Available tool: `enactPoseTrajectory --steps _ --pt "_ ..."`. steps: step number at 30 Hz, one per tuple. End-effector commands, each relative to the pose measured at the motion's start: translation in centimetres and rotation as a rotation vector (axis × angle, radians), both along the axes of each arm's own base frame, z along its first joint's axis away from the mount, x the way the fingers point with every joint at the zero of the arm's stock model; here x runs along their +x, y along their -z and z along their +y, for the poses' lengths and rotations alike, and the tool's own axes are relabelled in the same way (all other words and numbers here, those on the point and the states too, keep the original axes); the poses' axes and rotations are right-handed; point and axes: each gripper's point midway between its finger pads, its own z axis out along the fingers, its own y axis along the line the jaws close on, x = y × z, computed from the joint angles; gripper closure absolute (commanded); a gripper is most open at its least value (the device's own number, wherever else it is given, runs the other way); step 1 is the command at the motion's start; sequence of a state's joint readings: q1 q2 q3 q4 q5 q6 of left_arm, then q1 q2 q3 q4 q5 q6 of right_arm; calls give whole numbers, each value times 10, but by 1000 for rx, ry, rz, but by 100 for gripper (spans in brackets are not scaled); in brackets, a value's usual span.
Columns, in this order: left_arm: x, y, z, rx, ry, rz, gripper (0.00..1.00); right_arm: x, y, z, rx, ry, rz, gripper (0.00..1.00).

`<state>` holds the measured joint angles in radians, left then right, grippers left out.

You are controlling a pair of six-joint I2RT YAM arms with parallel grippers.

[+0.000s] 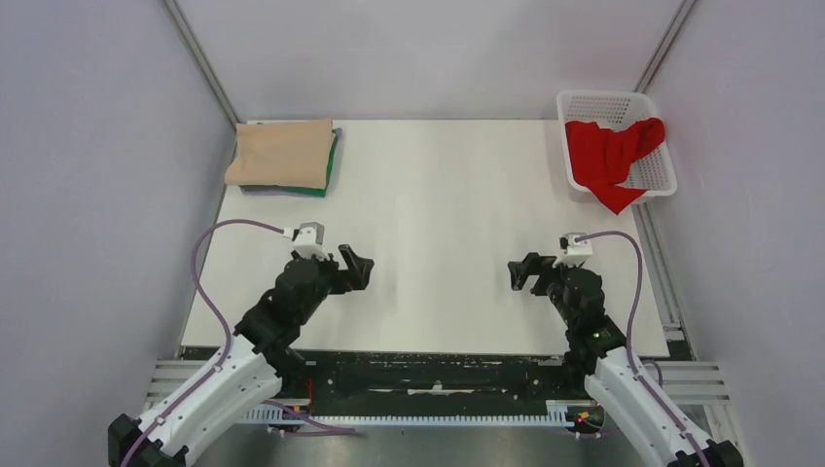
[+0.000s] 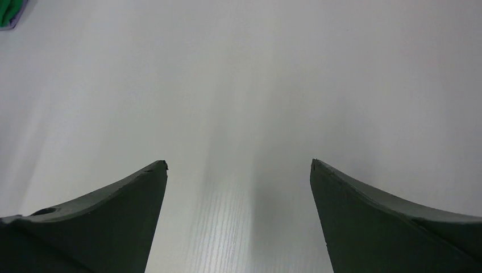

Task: Fold and stack the t-shirts
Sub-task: Grab crumpled tshirt from bin with the right arm

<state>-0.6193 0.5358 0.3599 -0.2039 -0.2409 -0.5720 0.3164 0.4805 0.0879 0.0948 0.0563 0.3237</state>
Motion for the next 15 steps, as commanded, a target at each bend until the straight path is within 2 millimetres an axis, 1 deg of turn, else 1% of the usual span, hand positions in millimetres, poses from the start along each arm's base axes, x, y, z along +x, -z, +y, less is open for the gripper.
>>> enactPoseTrajectory --steps 1,3,4,5,6,7,8,10,12,13,15 --pt "16 -32 -4 -86 -62 -63 0 26 -53 -7 47 95 -119 2" --pt "21 -35 -5 -86 -73 -70 0 39 -77 -8 30 110 -147 2" --pt "23 -35 -5 -80 -80 -67 0 47 -93 -9 16 123 -162 2" --pt "25 -37 -6 -79 -83 -70 0 55 -100 -13 -1 161 -147 2" --pt "27 -36 -6 -73 -87 -66 0 67 -112 -19 -18 212 -141 2" --pt "29 -37 -7 -69 -86 -66 0 76 -118 -25 -43 251 -120 2" --pt "31 -37 -9 -61 -83 -64 0 89 -131 -32 -73 291 -113 2" --pt "34 -33 -9 -40 -86 -52 0 114 -144 -47 -139 352 -73 2" --pt "37 -28 -6 -15 -105 -38 0 137 -155 -69 -163 418 -35 2" --pt "38 -25 -4 -3 -119 -32 0 146 -154 -84 -160 457 -9 2" --pt "39 -20 1 22 -141 -24 0 169 -159 -105 -151 480 8 2"
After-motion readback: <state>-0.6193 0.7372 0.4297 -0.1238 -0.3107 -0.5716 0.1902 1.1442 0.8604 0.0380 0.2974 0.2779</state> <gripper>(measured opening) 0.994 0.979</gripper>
